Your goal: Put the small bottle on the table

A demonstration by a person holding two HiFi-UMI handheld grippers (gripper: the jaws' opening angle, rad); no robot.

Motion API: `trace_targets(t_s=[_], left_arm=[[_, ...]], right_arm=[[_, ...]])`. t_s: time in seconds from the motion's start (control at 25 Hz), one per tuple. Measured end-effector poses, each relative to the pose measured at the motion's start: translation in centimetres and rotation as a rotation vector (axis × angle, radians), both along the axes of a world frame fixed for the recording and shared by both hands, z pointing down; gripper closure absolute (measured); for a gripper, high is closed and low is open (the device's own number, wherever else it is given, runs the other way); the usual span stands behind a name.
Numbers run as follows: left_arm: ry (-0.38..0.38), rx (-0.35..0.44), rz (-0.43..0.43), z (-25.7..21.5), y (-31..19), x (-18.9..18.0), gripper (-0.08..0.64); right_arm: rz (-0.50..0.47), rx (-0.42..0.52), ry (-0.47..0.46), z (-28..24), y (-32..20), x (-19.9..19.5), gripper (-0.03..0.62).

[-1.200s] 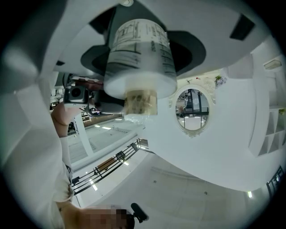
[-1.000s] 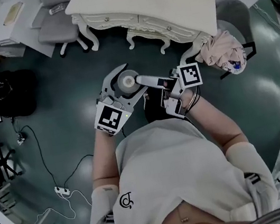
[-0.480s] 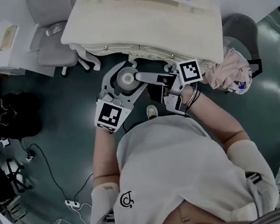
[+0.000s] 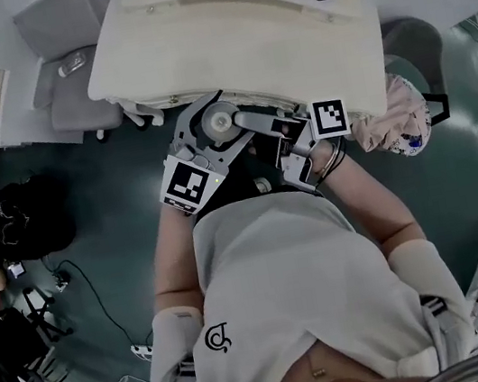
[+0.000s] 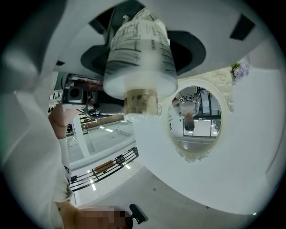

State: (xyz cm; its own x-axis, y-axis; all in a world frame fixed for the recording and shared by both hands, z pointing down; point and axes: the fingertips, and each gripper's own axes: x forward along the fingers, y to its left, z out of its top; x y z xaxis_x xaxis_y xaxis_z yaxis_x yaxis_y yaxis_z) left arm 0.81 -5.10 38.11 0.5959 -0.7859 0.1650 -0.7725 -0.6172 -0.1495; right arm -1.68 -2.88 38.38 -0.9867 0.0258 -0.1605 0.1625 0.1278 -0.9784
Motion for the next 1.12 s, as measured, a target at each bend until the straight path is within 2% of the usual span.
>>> trace_targets(t_s=[0.48,0.64,0.84,1.12], left_arm=[[0.016,-0.038,0.208,2.3,-13.1,-5.4,0.210],[0.023,-0.057,0.278,3.8,-15.6,-6.6,0.210],[0.029,-0.097,0.335,6.9,-18.1,-7.7,0.210],[-0.009,-0.175,0.380,12.5,-20.1,-8.3,0.210]], right_arm=[[0.231,-0.033,0.029,2.5,-13.8,-5.6,0.232],[0.297,-0.060,0.037,4.0,-16.4,-7.0,0.232],[0.334,-0.088,0.037,7.0,-19.0,-8.2,0.232],[0.359,-0.152,0.070,12.2,-21.2,-8.7,0.238]])
